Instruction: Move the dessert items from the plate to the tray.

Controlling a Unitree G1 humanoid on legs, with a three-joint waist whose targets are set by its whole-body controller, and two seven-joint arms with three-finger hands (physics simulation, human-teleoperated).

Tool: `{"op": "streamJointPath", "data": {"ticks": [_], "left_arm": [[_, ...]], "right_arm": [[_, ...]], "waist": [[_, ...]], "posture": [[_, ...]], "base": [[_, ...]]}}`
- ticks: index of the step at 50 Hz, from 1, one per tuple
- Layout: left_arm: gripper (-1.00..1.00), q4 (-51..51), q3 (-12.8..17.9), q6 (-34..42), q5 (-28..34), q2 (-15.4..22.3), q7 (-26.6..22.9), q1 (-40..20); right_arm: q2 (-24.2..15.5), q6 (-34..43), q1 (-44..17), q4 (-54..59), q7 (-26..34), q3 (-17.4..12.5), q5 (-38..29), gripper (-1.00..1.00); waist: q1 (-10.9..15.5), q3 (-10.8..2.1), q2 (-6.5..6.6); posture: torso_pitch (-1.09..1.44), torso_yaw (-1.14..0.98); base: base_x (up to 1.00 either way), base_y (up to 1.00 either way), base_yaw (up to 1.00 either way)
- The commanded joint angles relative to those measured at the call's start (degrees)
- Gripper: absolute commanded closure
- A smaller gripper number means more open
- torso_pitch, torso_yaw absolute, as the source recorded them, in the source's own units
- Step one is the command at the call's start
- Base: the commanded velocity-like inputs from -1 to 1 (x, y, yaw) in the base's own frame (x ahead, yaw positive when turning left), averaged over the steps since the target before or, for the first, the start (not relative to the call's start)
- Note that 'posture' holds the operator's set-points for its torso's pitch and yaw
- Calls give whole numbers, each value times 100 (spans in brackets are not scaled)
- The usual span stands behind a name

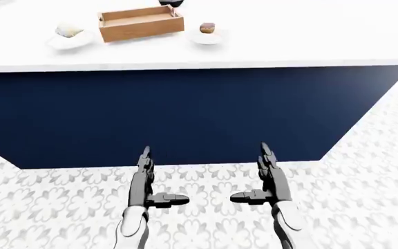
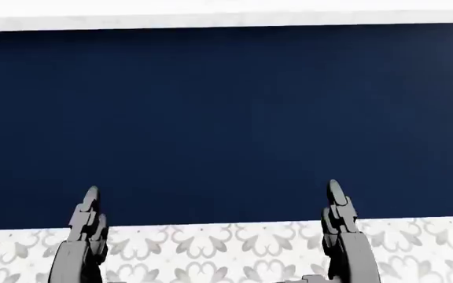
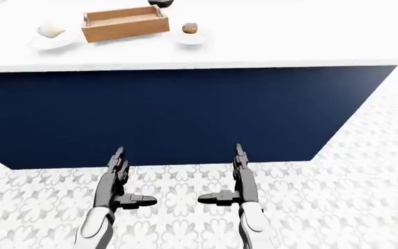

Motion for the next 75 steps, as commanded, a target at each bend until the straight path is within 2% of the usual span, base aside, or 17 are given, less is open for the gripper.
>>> {"op": "streamJointPath", "data": {"ticks": [1, 3, 5, 8, 13, 21, 30, 37, 39, 41, 49, 52, 60, 63, 64, 65, 75], "left_arm": [[-100, -1299, -81, 969, 9, 64, -20, -219], [-100, -1830, -44, 1382, -32, 70, -74, -328], [-100, -2022, 16, 1651, -105, 60, -99, -493], [-100, -2395, 108, 2142, -32, 191, -120, -788], [-100, -2532, 322, 2590, -38, 315, -96, -1314], [-100, -2761, 590, 3548, -54, 736, -95, -2458], [-100, -2765, 773, 4153, -297, 1244, 40, -3579], [-100, -3014, 1026, 4682, -539, 1664, 123, -4094], [-100, -3095, 1047, 4733, -571, 1694, 151, -4065], [-100, -3300, 1115, 4955, -624, 1782, 186, -4122], [-100, -3618, 1244, 5090, -771, 1986, 203, -4100], [-100, -3633, 1249, 5015, -774, 1911, 281, -3940], [-100, -3823, 1343, 5115, -885, 2035, 330, -3910], [-100, -3882, 1265, 5088, -853, 1986, 349, -3863], [-100, -3882, 1272, 5085, -841, 1995, 341, -3875], [-100, -3893, 1300, 5100, -834, 2017, 337, -3897], [-100, -4086, 1456, 5197, -862, 2165, 349, -3859]], "right_arm": [[-103, 752, -438, -1631, 16, -164, 327, -100], [-122, 999, -475, -1964, 11, -151, 326, -100], [-129, 1128, -528, -2112, 53, -129, 312, -100], [-208, 1507, -726, -2529, 159, -176, 318, -100], [-369, 2118, -1176, -2952, 187, -355, 247, -100], [-591, 2995, -2140, -3178, 116, -510, 325, -100], [-1182, 4011, -3126, -3655, 98, -798, 595, -100], [-1468, 4258, -4080, -3280, 26, -840, 799, -100], [-1521, 4234, -4153, -3231, 54, -757, 744, -100], [-1564, 4371, -4305, -3343, 94, -780, 774, -100], [-1573, 4457, -4287, -3561, 119, -803, 783, -100], [-1513, 4491, -4262, -3647, 51, -849, 864, -100], [-1613, 4610, -4284, -3837, -13, -885, 980, -100], [-1625, 4650, -4291, -3923, -47, -902, 1042, -100], [-1626, 4634, -4267, -3926, -41, -892, 1046, -100], [-1659, 4580, -4246, -3870, -60, -915, 1001, -100], [-1644, 4517, -4066, -4051, -147, -960, 1088, -100]], "waist": [[-12, -5, -45], [53, -404, -6], [46, -135, -36], [39, -523, -28], [39, -483, 212], [-40, -397, 293], [1, -310, -251], [-29, -361, -304], [-147, -245, 111], [-120, -343, 666], [141, -88, -101], [95, -241, -396], [-85, -215, 46], [-102, -382, 546], [-27, -263, 413], [-105, -176, 507], [150, -304, 47]], "posture": [[0, 0], [0, 0], [0, 0], [0, 0], [0, 0], [0, 0], [0, 0], [0, 0], [0, 0], [0, 0], [0, 0], [0, 0], [0, 0], [0, 0], [0, 0], [0, 0], [0, 0]], "base": [[0, 0, 0], [0, 0, 0], [0, 0, 0], [0, 4, 0], [0, 13, 0], [10, 33, 0], [27, 46, 0], [28, 42, 0], [28, 0, 0], [36, 0, 0], [45, 26, 0], [51, 22, 0], [51, 8, 0], [52, 5, 0], [52, 5, 0], [52, 6, 0], [45, 11, 0]]}}
